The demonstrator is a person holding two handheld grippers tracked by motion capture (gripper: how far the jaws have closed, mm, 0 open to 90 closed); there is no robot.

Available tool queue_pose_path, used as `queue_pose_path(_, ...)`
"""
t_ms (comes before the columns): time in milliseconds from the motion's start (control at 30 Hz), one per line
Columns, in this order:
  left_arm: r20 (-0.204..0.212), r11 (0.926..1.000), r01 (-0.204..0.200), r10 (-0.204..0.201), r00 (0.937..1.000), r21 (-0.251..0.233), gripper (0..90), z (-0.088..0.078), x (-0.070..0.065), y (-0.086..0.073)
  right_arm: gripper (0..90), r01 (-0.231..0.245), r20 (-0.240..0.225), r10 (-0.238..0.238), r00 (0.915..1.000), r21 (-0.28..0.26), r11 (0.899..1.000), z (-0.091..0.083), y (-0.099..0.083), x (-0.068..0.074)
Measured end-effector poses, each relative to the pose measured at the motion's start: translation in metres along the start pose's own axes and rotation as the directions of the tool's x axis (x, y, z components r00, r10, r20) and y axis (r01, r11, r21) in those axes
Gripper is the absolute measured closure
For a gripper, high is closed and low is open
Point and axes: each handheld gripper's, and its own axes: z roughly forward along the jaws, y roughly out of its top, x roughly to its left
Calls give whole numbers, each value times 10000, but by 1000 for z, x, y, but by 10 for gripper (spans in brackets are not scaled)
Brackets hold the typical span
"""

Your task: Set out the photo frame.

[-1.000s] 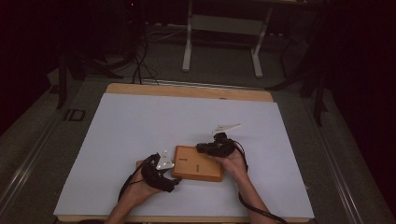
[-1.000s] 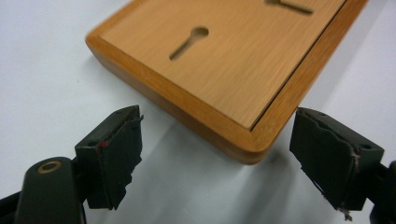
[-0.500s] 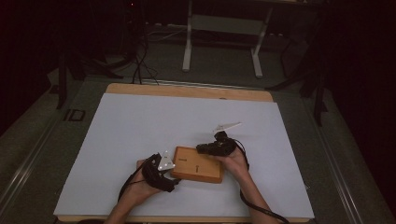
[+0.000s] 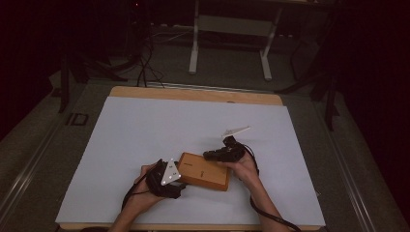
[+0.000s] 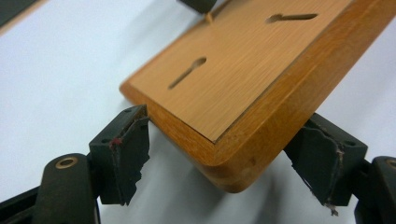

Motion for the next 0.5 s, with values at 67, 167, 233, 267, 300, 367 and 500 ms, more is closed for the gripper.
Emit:
queue_pose_path(67, -52, 9999, -60, 60, 10000, -152, 253, -2, 0, 0, 850, 86, -78, -86, 9999, 45, 10000, 0, 0, 0)
queue_pose_path(167, -110, 9993, -138, 134, 9998, -358, 283, -5, 0, 0, 850, 30, -279, -27, 9996, 102, 9999, 0, -1, 0)
queue_pose_path(233, -160, 9989, -210, 204, 9997, -407, 297, -5, -1, 0, 851, -19, -503, 23, 9987, 86, 10000, 0, -2, -1)
queue_pose_path(267, -181, 9987, -270, 262, 9995, -441, 301, -6, -2, 1, 851, -55, -573, 60, 9983, 89, 9999, 0, -3, -2)
queue_pose_path(300, -196, 9982, -358, 349, 9992, -485, 306, -6, -2, 1, 850, -67, -641, 73, 9979, 97, 9999, 0, -3, -2)
queue_pose_path(367, -178, 9975, -458, 449, 9988, -534, 308, -6, -4, 2, 850, -98, -703, 106, 9975, 122, 9999, 0, -3, -2)
queue_pose_path(500, -210, 9961, -573, 560, 9982, -668, 311, -7, -6, 3, 848, -149, -797, 172, 9967, 286, 9995, 0, -2, -2)
